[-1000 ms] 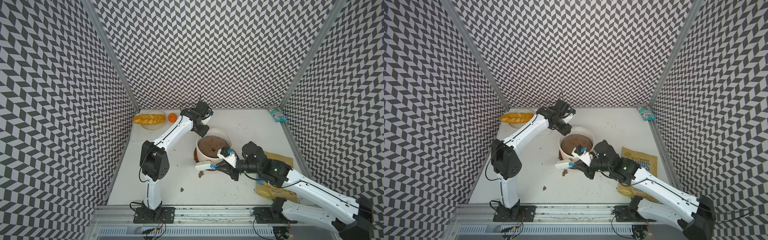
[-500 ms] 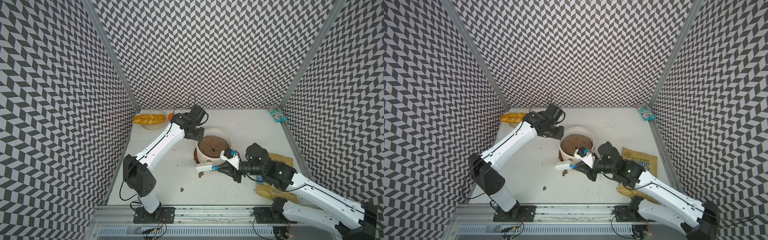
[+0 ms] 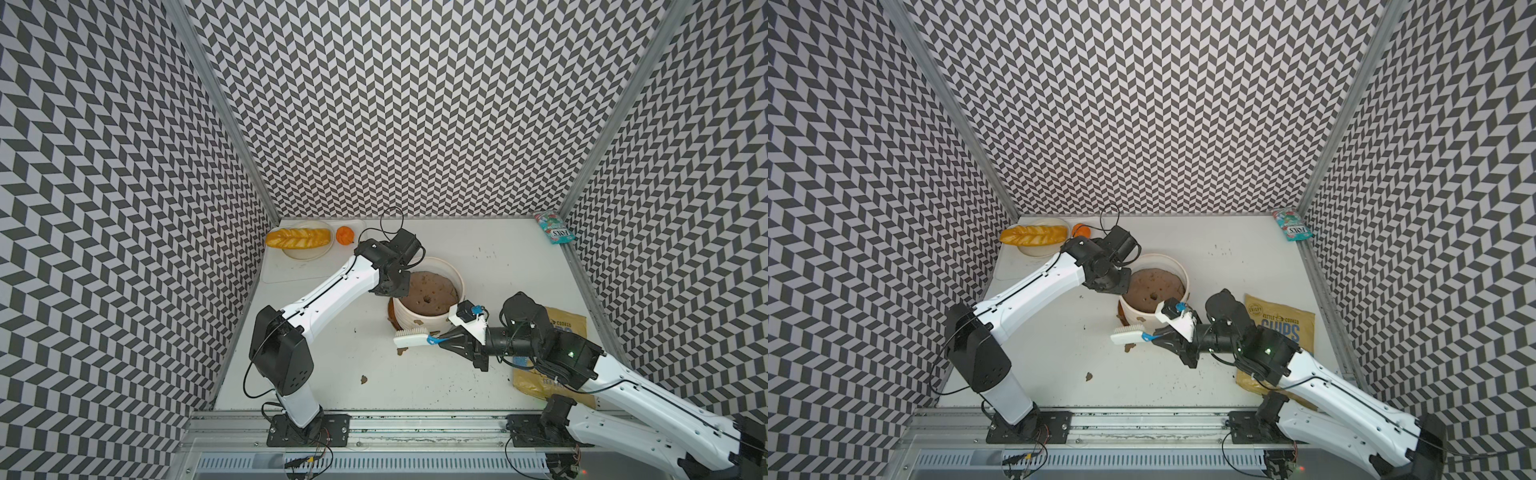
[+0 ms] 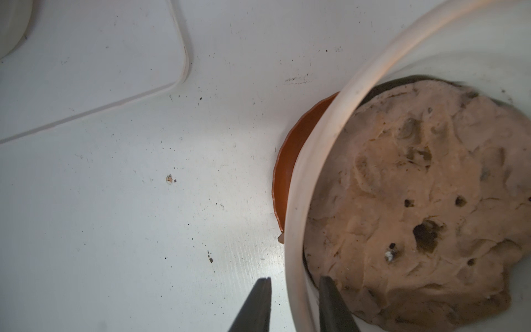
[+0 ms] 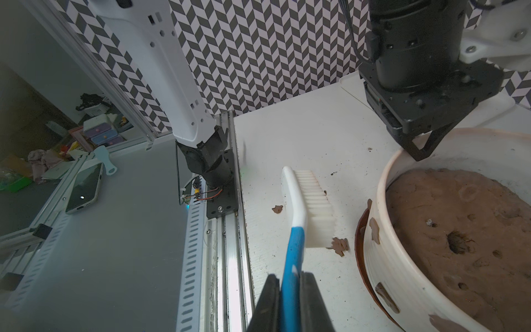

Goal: Scrub the dried mud off the ceramic pot
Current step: Brush off the soil from the pot.

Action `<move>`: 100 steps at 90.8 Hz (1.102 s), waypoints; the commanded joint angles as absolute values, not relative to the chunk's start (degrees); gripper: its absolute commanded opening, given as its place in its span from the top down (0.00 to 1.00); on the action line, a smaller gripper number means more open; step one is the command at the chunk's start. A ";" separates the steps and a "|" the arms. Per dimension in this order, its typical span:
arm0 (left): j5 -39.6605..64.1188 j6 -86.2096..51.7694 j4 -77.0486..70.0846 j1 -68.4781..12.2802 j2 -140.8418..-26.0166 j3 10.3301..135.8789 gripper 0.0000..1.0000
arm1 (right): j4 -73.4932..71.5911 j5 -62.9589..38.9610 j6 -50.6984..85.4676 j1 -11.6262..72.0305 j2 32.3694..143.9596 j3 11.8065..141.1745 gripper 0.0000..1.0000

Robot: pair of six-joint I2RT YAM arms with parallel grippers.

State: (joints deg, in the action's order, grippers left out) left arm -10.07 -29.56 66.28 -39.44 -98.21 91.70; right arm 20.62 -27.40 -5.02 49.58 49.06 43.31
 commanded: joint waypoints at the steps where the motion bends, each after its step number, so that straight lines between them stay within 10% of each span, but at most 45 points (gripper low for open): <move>1: -12.11 -31.17 67.74 -39.90 -99.71 91.89 0.73 | 17.21 -24.21 -4.67 49.72 49.06 43.75 1.00; 73: -13.46 -30.85 68.44 -39.90 -103.43 94.47 0.83 | 22.33 25.00 15.49 66.85 59.49 46.85 1.00; 100: -14.76 -29.13 68.01 -38.49 -103.45 94.89 0.85 | 25.32 20.49 22.90 67.23 58.87 43.56 1.00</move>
